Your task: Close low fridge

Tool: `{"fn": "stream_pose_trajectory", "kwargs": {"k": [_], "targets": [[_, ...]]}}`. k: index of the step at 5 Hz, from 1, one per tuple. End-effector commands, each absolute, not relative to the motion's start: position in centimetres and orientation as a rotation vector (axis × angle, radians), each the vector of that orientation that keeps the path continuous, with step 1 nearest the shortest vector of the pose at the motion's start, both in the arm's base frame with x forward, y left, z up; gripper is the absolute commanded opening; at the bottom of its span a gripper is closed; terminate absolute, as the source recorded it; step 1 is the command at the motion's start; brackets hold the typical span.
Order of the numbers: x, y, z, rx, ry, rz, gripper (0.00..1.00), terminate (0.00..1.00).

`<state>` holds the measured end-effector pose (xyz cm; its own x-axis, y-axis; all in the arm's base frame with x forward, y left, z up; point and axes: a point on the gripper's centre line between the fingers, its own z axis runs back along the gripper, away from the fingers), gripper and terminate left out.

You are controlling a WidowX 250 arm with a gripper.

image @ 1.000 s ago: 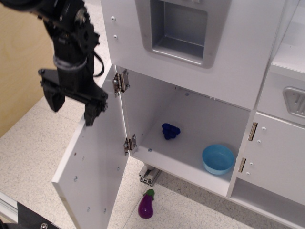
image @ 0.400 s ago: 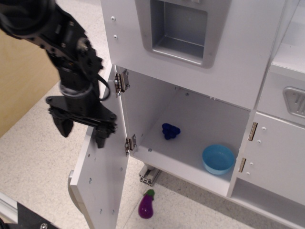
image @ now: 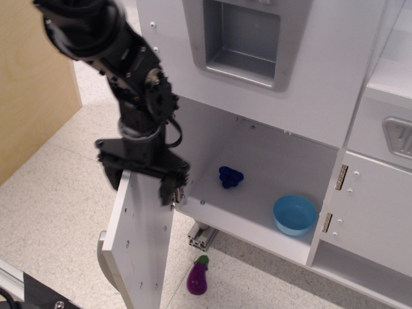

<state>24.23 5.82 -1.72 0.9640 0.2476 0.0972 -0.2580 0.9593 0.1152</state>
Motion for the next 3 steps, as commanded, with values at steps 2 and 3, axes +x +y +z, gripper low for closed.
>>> {"fn": "stream_pose_trajectory", "kwargs": {"k": [2,3], "targets": [[27.8,2.6,-1.1,0.067,-0.110,0.326,1.00,0.00],[28.7,1.8,0.3,0.038,-0.120,0.340,1.00,0.00]]}}
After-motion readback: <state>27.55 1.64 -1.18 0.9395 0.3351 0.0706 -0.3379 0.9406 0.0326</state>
